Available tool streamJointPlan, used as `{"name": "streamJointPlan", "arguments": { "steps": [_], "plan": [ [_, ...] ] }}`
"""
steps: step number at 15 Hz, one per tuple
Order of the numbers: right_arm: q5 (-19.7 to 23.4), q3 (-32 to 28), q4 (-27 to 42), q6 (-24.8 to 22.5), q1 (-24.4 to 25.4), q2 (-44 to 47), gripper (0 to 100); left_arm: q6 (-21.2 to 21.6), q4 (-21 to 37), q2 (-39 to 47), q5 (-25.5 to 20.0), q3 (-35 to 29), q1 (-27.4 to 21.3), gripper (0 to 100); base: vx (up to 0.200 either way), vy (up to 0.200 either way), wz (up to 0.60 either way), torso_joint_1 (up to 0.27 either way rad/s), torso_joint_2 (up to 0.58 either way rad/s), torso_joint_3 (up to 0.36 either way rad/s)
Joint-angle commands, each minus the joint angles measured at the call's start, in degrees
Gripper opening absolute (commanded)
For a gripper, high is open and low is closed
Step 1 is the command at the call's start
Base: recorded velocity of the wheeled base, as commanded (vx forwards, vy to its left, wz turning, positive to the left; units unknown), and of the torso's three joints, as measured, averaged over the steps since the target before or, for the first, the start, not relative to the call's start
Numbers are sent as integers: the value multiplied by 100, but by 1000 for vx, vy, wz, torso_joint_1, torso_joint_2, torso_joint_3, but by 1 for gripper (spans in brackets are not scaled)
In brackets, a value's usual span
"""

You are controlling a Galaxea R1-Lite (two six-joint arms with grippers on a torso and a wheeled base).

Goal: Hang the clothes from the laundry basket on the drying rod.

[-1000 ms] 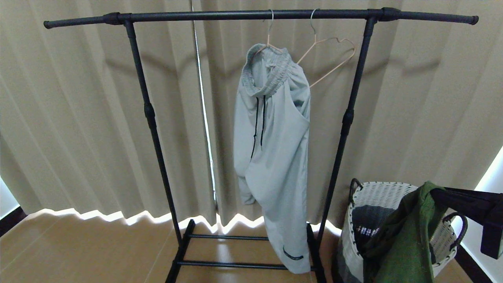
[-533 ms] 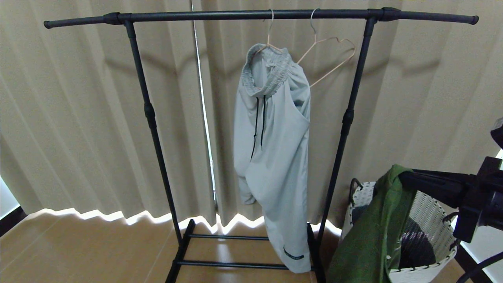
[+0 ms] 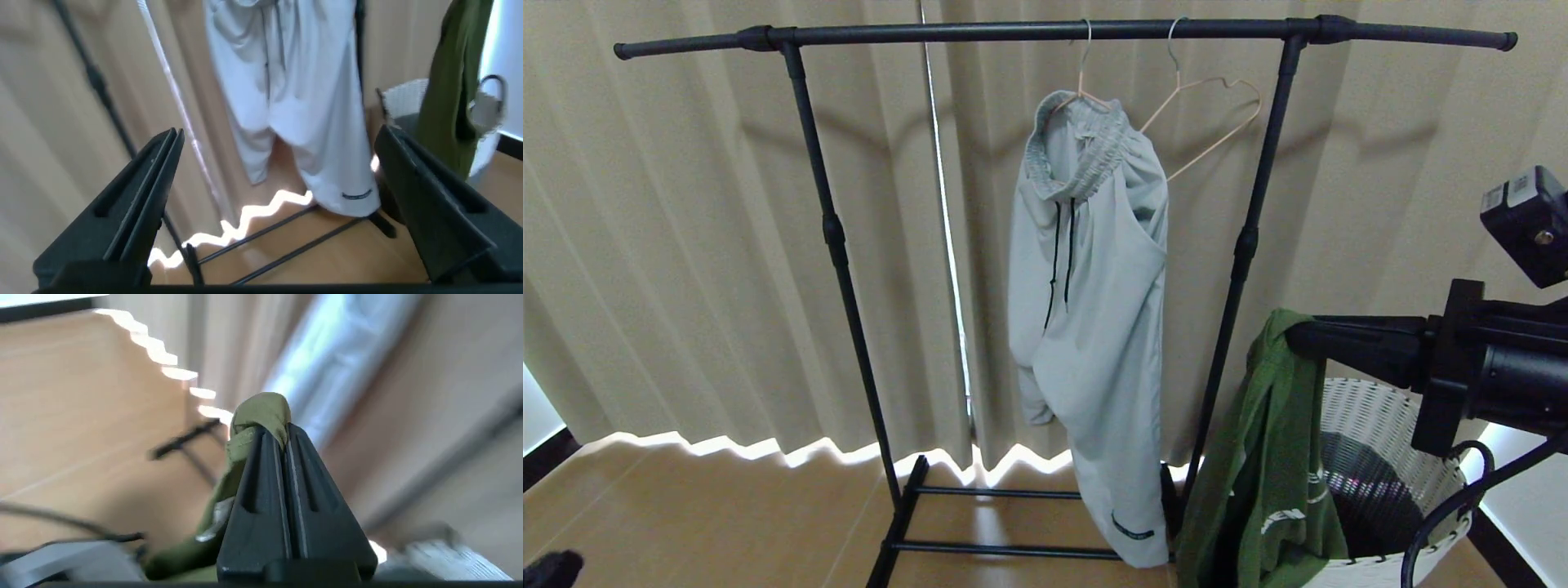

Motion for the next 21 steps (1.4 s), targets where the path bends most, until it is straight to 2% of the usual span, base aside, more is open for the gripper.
{"name": "streamJointPlan", "arguments": {
  "steps": [1,2,3,4,5,6,8,10,13,15,18,21],
  "plan": [
    [87,-150,-8,36,247,172,0,49,-419,2018,13,-708,-998,100,0,0,0,0,0,0],
    [95,-264,-8,71,361,295,0,49,-647,2431,65,-708,-1358,100,0,0,0,0,0,0],
    [95,-405,-8,150,431,401,0,23,-946,2915,311,-700,-1824,100,0,0,0,0,0,0],
    [95,-492,-8,238,493,480,0,14,-1157,3249,601,-691,-2167,100,0,0,0,0,0,0],
    [95,-607,-52,405,633,576,0,-38,-1561,3820,1120,-691,-2694,100,0,0,0,0,0,0],
    [95,-642,-175,511,721,620,0,-100,-1816,4110,1322,-691,-2940,100,0,0,0,0,0,0],
    [95,-607,-527,730,897,682,0,-223,-2291,4760,1428,-823,-3494,100,0,0,0,0,0,0],
    [95,-616,-544,748,1029,717,0,-249,-2326,5129,1419,-990,-3819,100,0,0,0,0,0,0],
    [95,-633,-562,809,1152,752,0,-733,-2660,5560,1454,-1201,-4346,100,0,0,0,0,0,0],
    [95,-589,-755,924,1205,743,0,-1023,-3152,6017,1893,-1332,-4619,100,0,0,0,0,0,0],
    [95,-598,-843,968,1310,726,0,-1172,-3337,6518,2148,-1350,-4645,100,0,0,0,0,0,0],
    [95,-598,-843,968,1337,682,0,-1629,-3337,6914,2473,-1543,-4645,100,0,0,0,0,0,0]
  ]
}}
